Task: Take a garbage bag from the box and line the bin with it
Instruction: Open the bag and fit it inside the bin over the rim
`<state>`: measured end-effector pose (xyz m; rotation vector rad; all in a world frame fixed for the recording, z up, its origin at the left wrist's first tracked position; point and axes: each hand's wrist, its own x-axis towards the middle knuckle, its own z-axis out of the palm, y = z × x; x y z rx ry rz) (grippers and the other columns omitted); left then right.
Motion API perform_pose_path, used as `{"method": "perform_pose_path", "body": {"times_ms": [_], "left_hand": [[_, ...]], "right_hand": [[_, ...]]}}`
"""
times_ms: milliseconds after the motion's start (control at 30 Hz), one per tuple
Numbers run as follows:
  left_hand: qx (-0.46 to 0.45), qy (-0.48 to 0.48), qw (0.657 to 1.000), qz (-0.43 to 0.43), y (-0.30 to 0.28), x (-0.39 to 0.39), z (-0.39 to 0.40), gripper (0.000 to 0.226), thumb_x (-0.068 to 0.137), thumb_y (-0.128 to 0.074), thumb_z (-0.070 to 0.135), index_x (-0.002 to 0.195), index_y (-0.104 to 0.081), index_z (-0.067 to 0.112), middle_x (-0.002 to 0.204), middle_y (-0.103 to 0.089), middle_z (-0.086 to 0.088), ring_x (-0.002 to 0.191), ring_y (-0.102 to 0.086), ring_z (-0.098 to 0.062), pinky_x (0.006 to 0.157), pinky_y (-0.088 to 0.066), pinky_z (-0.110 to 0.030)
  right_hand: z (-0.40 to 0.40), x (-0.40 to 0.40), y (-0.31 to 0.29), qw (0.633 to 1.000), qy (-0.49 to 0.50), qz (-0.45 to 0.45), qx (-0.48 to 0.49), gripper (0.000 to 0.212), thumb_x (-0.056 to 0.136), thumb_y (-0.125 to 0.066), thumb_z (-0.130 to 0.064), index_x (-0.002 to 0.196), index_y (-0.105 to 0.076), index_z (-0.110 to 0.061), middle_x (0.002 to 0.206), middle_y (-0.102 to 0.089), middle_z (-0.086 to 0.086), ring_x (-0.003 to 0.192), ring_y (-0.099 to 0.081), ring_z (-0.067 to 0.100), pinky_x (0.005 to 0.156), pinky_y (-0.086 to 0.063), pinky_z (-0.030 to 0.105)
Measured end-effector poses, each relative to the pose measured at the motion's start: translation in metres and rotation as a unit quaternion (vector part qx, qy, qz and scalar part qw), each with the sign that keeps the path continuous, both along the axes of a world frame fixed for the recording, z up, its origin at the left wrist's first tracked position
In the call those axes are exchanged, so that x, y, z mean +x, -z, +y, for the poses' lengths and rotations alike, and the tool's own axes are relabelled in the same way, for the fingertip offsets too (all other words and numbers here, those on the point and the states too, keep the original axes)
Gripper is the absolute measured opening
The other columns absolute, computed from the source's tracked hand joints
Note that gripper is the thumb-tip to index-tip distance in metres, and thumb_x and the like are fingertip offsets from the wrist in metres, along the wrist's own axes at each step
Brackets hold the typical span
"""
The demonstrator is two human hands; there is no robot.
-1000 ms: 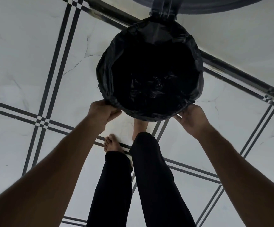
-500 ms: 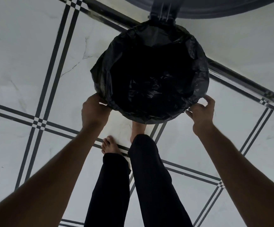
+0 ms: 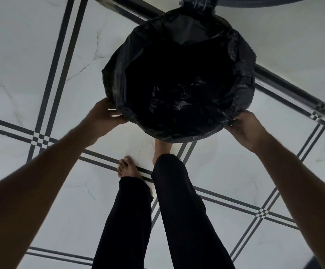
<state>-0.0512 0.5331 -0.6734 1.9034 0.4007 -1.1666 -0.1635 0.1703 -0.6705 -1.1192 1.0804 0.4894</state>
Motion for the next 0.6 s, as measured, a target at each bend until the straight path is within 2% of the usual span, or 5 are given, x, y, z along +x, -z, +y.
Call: {"method": "perform_pose_path", "body": {"times_ms": [67,133,267,400,600], "left_hand": [[-0.009,0.013,1.0,0.017,-0.004,-0.003,0.006,0.052,0.079,-0.079,0.003,0.124,-0.059,0.021,0.128,-0.064,0.002,0.123,-0.059,-0.015,0.1,-0.05,-0.039],[-0.037,0.003,0.999,0.035,-0.007,-0.007,0.007,0.06,0.084,-0.067,-0.011,0.133,-0.053,0.021,0.134,-0.061,-0.001,0.129,-0.054,-0.016,0.104,-0.046,-0.038],[-0.05,-0.066,0.994,0.077,-0.014,-0.011,0.005,0.058,0.085,-0.041,-0.027,0.123,-0.054,0.014,0.113,-0.065,-0.008,0.111,-0.062,-0.025,0.09,-0.046,-0.03],[-0.055,-0.091,0.989,0.103,-0.019,-0.013,0.008,0.05,0.086,-0.039,-0.024,0.105,-0.063,0.015,0.091,-0.065,-0.005,0.087,-0.064,-0.018,0.092,-0.053,-0.031],[-0.098,-0.147,0.972,0.154,-0.025,-0.015,0.001,0.035,0.082,-0.041,-0.019,0.083,-0.061,0.01,0.081,-0.06,-0.003,0.085,-0.061,-0.019,0.095,-0.053,-0.037]], "right_hand": [[-0.001,-0.003,-0.007,0.996,0.063,-0.01,0.062,0.03,0.073,-0.037,0.01,0.089,-0.059,-0.004,0.087,-0.069,0.007,0.083,-0.065,0.021,0.085,-0.055,0.029],[-0.001,-0.008,-0.015,0.988,0.102,-0.02,0.114,0.033,0.064,-0.045,0.002,0.093,-0.059,-0.005,0.099,-0.066,0.009,0.094,-0.064,0.026,0.095,-0.052,0.036],[-0.004,-0.025,-0.019,0.971,0.173,-0.004,0.167,0.045,0.065,-0.049,-0.013,0.108,-0.059,-0.008,0.117,-0.065,0.014,0.109,-0.064,0.035,0.106,-0.047,0.047],[-0.004,-0.031,-0.017,0.974,0.158,0.028,0.16,0.03,0.071,-0.059,-0.03,0.097,-0.061,-0.017,0.112,-0.063,0.007,0.1,-0.064,0.03,0.107,-0.043,0.044],[0.002,-0.02,-0.018,0.983,0.104,0.054,0.145,0.056,0.064,-0.067,-0.047,0.111,-0.058,-0.017,0.106,-0.064,0.004,0.096,-0.064,0.025,0.092,-0.048,0.041]]}}
